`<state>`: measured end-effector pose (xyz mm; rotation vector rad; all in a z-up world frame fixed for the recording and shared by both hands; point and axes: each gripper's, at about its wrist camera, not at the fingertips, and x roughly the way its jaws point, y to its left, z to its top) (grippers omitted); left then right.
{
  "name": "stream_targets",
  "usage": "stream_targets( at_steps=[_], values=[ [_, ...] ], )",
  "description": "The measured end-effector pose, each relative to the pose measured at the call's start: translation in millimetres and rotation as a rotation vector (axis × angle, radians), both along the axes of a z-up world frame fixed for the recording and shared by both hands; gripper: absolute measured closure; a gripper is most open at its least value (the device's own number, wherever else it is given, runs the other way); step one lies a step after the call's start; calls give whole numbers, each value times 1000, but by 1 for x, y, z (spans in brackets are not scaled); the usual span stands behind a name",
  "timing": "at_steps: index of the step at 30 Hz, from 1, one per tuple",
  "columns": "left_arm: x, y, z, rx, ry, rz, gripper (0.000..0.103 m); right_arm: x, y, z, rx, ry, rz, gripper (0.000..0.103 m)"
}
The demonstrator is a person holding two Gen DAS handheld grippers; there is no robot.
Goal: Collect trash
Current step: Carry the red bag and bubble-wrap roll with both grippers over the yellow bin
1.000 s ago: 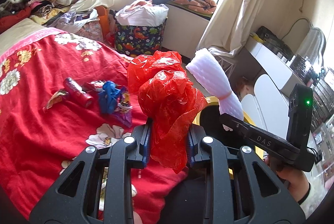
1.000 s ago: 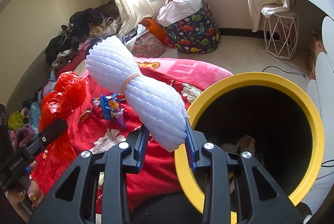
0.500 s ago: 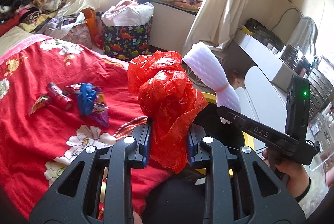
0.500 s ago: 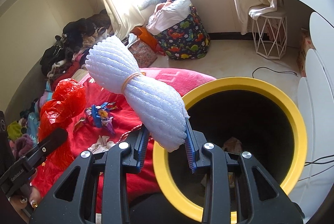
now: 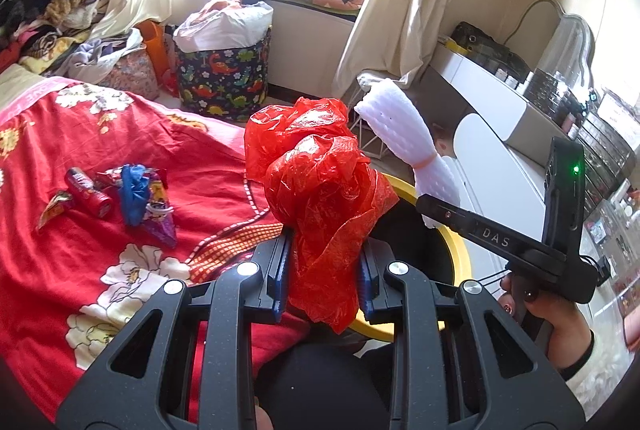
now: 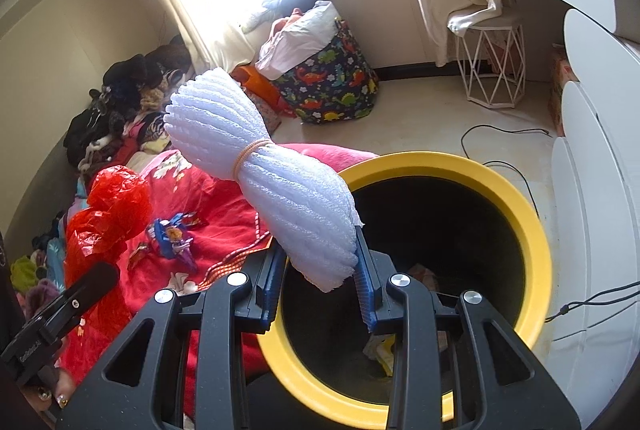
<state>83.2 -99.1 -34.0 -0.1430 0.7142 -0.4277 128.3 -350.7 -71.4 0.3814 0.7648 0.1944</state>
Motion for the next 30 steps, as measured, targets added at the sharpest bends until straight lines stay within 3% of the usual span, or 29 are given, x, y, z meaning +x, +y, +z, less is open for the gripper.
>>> stream_targets(
  at_steps=[30],
  values=[
    [-2,-63,-18,50,23,-148,83,-11,-48,-19,-25,38,-146,72]
  ],
)
